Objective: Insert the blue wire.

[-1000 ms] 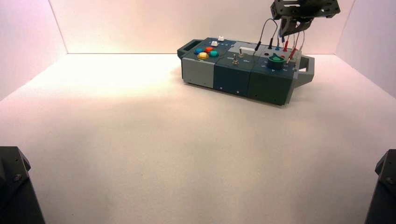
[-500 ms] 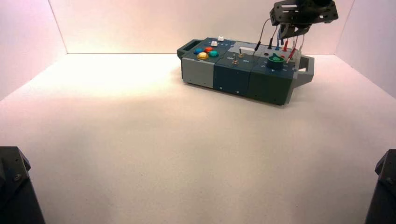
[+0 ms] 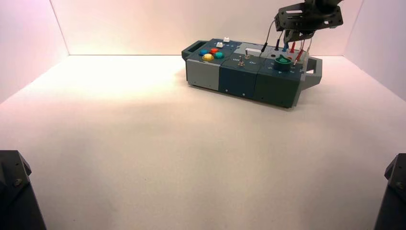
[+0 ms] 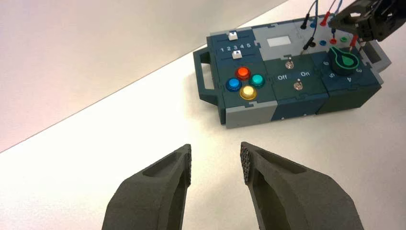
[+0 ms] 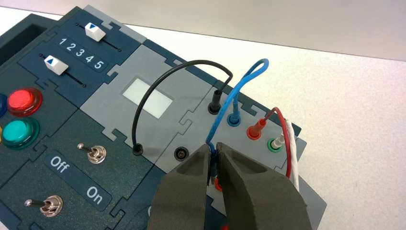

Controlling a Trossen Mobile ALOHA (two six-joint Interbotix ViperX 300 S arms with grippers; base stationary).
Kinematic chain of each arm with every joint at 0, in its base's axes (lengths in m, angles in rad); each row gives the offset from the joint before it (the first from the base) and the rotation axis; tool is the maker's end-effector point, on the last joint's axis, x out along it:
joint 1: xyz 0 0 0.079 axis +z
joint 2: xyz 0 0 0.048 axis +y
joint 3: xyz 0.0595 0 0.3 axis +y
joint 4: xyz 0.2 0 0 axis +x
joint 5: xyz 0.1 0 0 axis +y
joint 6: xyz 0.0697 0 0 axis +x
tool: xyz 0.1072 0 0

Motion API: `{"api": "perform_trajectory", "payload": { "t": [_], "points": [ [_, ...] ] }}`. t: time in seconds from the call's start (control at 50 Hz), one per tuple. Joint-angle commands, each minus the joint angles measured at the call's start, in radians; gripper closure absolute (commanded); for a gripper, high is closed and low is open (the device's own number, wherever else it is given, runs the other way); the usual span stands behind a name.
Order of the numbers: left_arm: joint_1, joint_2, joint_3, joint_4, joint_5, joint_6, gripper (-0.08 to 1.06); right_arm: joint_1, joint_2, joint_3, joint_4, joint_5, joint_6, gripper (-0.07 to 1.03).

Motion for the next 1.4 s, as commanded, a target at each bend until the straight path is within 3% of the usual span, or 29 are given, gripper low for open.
{"api": "perform_trajectory", "payload": {
  "t": [0.02, 0.76, 1.1, 1.4],
  "points": [
    [-0.025, 0.000, -0.012, -0.003, -0.012, 0.006, 0.42, 0.014, -0.014, -0.011, 0.003, -0.020, 0.002, 0.99],
    [-0.048, 0.014, -0.009, -0.003, -0.014, 0.009, 0.42, 0.020, 0.037, -0.006, 0.002, -0.106, 0.002, 0.99],
    [-0.124, 0.020, 0.002, -0.002, -0.063, 0.009, 0.45, 0.020, 0.035, -0.005, 0.002, -0.120, 0.002, 0.99],
    [-0.133, 0.026, 0.003, -0.002, -0.066, 0.011, 0.45, 0.020, 0.038, -0.005, 0.002, -0.129, 0.003, 0.99]
  ]
}}
